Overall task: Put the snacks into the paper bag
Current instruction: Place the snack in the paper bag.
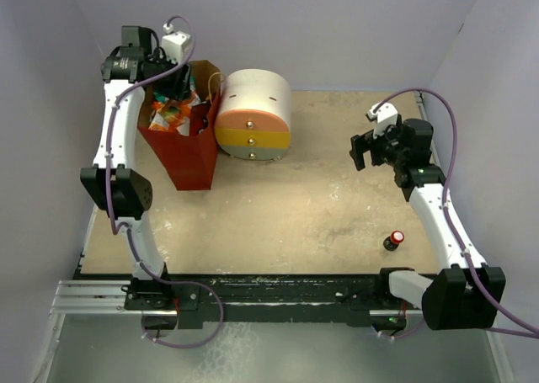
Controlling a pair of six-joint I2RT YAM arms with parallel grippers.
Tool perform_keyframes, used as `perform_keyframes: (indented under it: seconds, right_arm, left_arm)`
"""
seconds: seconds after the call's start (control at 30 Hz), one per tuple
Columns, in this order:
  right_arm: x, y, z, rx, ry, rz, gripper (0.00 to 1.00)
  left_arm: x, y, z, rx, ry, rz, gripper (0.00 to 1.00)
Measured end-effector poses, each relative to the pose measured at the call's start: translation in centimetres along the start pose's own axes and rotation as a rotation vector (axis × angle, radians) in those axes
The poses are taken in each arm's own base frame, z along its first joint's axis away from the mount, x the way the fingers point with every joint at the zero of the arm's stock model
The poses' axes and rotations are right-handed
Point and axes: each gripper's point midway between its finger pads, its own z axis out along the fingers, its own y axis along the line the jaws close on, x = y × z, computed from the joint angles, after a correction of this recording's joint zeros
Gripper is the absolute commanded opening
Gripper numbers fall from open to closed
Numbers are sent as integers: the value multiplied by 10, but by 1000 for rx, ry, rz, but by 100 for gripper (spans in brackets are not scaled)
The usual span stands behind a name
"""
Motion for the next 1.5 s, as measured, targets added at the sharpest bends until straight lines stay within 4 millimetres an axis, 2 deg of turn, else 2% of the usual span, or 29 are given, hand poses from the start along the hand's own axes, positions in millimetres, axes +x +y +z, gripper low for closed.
perform_keyframes:
  seconds: [0.17,0.27,0.3,0.47,0.63,0.87,1.03,1.33,1.5]
  right_arm:
    - [0,0,0,1,-2,0,100]
    - [0,-1,-1,6,1,2,100]
    - [0,-2,-1,13,7,3,100]
    - [-12,-20,-2,79,33,3,100]
    - [-30,-42,3,146,71,7,100]
    - [-33,-54,6,196,110,42,100]
    - [-42,-58,4,212,108,62,100]
    - [-54,-62,2,222,88,67,100]
    - [-54,-63,0,233,92,73,100]
  left_arm:
    - [-26,0,-42,-80,-98,50,80]
    - [-32,3,-63,-142,-142,78,98]
    - [-30,4,-70,-167,-156,83,99]
    - [-14,6,-97,-283,-205,92,99]
    - [-7,9,-124,-377,-282,101,99]
    - [9,3,-155,-463,-393,96,99]
    - [12,-3,-167,-477,-440,61,99]
    - [30,-15,-178,-476,-458,8,99]
    - [53,-18,-178,-492,-436,-26,99]
